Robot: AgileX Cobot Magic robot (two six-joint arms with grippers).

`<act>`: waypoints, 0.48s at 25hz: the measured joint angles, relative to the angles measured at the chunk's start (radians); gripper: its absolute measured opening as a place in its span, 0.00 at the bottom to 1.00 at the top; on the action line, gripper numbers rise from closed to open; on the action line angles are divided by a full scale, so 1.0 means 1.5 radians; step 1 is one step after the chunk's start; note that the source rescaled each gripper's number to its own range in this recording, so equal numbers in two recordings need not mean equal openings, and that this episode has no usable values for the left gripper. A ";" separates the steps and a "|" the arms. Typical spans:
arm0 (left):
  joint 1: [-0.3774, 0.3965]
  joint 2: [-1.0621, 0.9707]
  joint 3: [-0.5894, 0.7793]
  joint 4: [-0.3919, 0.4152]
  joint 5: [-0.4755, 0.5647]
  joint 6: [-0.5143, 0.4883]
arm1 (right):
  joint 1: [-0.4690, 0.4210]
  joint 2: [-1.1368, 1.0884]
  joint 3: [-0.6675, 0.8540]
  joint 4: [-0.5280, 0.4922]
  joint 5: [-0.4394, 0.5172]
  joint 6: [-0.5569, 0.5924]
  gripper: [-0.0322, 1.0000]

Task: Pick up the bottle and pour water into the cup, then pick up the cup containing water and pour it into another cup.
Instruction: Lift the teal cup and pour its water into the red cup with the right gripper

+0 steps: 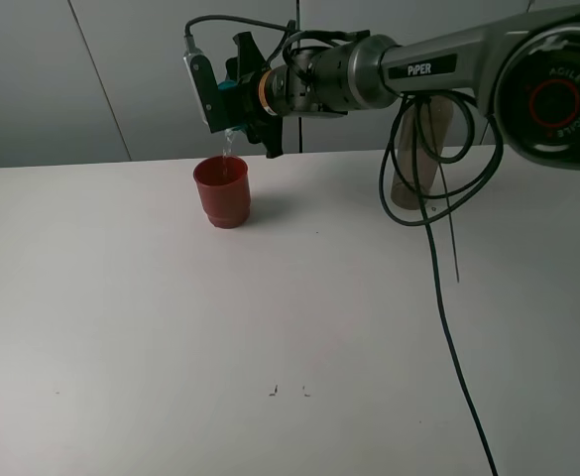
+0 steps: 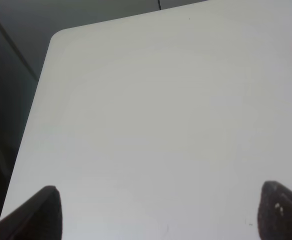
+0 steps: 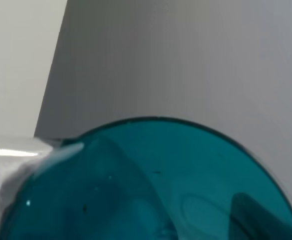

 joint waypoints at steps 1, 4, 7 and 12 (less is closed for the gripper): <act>0.000 0.000 0.000 0.000 0.000 0.000 | 0.000 0.000 0.000 0.000 0.000 -0.006 0.06; 0.000 0.000 0.000 0.000 0.000 0.000 | 0.000 0.000 0.000 0.000 0.000 -0.025 0.06; 0.000 0.000 0.000 0.000 0.000 0.000 | 0.000 0.000 0.000 0.000 0.000 -0.042 0.06; 0.000 0.000 0.000 0.000 0.000 0.000 | 0.000 0.000 0.000 0.000 0.000 -0.068 0.06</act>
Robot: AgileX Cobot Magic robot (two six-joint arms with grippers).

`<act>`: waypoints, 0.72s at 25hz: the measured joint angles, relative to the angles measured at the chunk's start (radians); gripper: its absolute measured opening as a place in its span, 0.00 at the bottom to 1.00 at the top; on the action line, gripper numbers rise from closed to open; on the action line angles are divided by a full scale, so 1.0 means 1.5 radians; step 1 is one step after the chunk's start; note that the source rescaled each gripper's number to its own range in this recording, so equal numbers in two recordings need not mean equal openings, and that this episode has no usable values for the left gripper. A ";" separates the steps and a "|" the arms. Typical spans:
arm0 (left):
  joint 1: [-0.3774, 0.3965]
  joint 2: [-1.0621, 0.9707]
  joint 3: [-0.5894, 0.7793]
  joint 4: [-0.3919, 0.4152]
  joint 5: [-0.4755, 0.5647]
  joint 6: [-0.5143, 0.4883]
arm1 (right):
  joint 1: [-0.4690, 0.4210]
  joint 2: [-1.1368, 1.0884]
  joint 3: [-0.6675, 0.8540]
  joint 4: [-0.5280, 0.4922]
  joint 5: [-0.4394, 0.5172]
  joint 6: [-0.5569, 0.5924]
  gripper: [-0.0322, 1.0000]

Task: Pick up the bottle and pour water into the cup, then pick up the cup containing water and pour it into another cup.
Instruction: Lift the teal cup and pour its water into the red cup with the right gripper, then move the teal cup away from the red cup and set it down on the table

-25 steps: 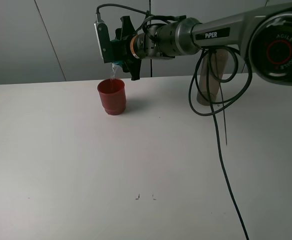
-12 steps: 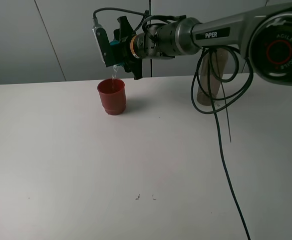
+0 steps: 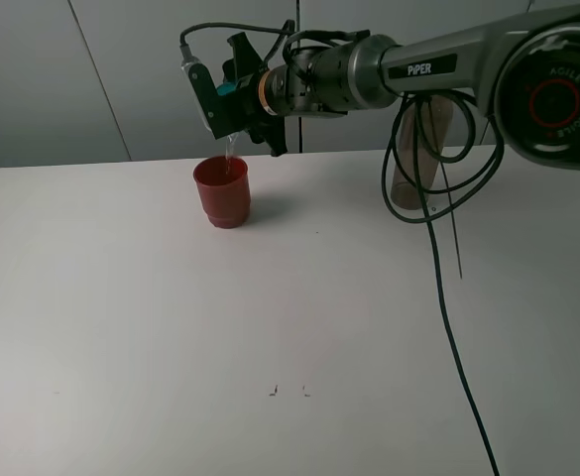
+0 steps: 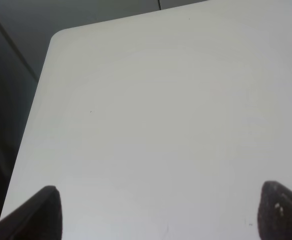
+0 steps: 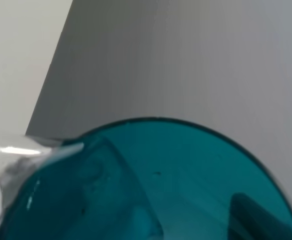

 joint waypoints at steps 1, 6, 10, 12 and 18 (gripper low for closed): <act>0.000 0.000 0.000 0.000 0.000 0.000 | 0.000 0.000 0.000 0.000 0.000 -0.003 0.06; 0.000 0.000 0.000 0.000 0.000 0.000 | 0.004 0.000 0.000 0.000 0.000 -0.022 0.06; 0.000 0.000 0.000 0.000 0.000 0.000 | 0.011 0.000 0.000 0.000 -0.001 -0.026 0.06; 0.000 0.000 0.000 0.000 0.000 0.000 | 0.012 0.000 0.000 0.000 -0.001 -0.026 0.06; 0.000 0.000 0.000 0.000 0.000 0.000 | 0.016 0.000 0.000 -0.018 -0.001 -0.027 0.06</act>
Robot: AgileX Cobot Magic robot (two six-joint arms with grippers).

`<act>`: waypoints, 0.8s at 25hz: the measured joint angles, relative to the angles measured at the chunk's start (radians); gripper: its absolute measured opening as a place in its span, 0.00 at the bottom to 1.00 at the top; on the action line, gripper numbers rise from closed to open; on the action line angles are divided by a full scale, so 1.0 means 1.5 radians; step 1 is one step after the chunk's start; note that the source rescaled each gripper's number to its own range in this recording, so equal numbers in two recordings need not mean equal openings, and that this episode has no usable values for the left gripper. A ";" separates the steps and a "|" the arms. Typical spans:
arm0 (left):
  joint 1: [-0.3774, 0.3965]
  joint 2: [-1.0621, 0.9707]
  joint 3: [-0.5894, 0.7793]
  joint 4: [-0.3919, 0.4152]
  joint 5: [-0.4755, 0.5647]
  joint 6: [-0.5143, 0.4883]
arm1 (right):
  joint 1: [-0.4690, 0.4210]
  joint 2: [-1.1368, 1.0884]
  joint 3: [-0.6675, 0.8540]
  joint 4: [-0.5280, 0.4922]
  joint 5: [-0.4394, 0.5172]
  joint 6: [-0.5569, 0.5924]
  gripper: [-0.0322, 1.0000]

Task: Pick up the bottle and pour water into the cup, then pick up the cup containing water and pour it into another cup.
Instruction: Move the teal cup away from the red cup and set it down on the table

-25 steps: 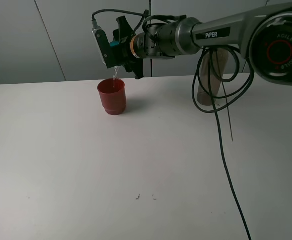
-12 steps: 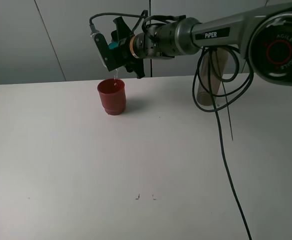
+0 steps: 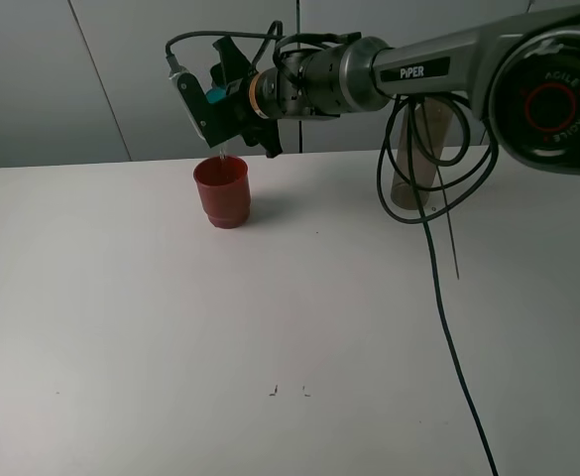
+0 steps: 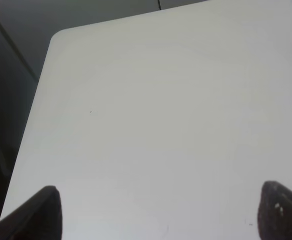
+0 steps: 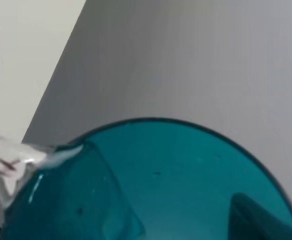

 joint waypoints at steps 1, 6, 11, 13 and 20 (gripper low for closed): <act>0.000 0.000 0.000 0.000 0.000 0.000 | 0.000 0.000 0.000 -0.003 0.000 0.000 0.06; 0.000 0.000 0.000 0.000 0.000 0.000 | 0.006 0.000 0.000 -0.024 0.001 -0.001 0.06; 0.000 0.000 0.000 0.000 0.000 0.000 | 0.011 0.000 -0.001 -0.057 0.010 -0.001 0.06; 0.000 0.000 0.000 0.000 0.000 0.000 | 0.011 0.000 -0.001 -0.073 0.018 -0.001 0.06; 0.000 0.000 0.000 0.000 0.000 0.000 | 0.011 0.000 -0.001 -0.126 0.030 -0.001 0.06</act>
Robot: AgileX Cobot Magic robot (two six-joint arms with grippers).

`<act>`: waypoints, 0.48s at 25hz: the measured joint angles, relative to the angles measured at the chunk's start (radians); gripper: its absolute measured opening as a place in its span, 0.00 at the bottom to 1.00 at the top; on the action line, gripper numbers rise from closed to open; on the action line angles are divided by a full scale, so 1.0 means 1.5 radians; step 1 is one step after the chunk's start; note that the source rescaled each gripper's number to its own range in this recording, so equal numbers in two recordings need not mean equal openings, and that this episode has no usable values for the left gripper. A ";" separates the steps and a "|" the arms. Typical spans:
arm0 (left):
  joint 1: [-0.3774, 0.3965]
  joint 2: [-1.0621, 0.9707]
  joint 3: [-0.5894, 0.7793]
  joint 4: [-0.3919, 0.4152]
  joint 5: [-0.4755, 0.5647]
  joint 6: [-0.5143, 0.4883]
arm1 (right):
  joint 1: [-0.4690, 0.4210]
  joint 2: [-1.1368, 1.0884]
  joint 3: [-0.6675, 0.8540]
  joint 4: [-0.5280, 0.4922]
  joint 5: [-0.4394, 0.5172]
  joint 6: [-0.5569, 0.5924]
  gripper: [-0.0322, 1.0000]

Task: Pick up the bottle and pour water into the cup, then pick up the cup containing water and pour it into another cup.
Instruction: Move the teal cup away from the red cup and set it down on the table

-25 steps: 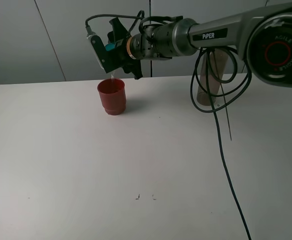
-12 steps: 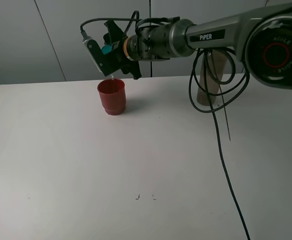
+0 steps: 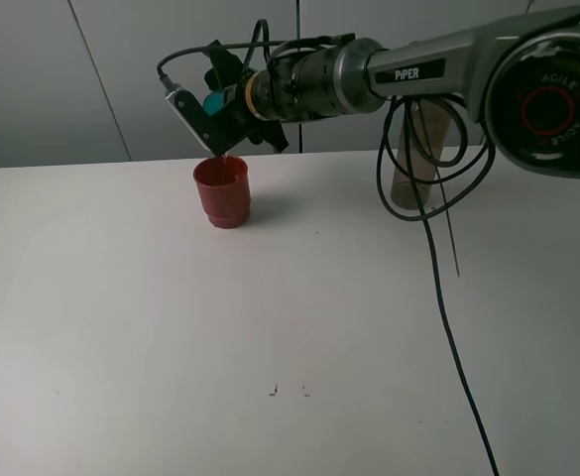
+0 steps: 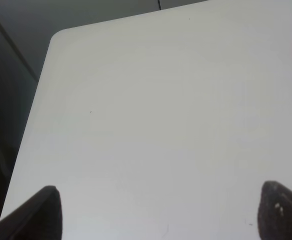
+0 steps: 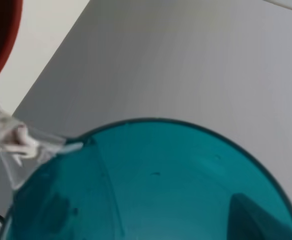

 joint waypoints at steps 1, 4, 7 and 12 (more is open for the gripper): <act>0.000 0.000 0.000 0.000 0.000 0.000 | 0.000 0.000 0.000 -0.010 0.000 0.000 0.06; 0.000 0.000 0.000 0.000 0.000 0.000 | 0.000 0.000 0.000 -0.040 0.000 0.000 0.06; 0.000 0.000 0.000 0.000 0.000 0.000 | 0.000 0.000 0.000 -0.070 0.000 0.000 0.06; 0.000 0.000 0.000 0.000 0.000 0.000 | 0.001 0.000 0.000 -0.093 0.000 0.000 0.06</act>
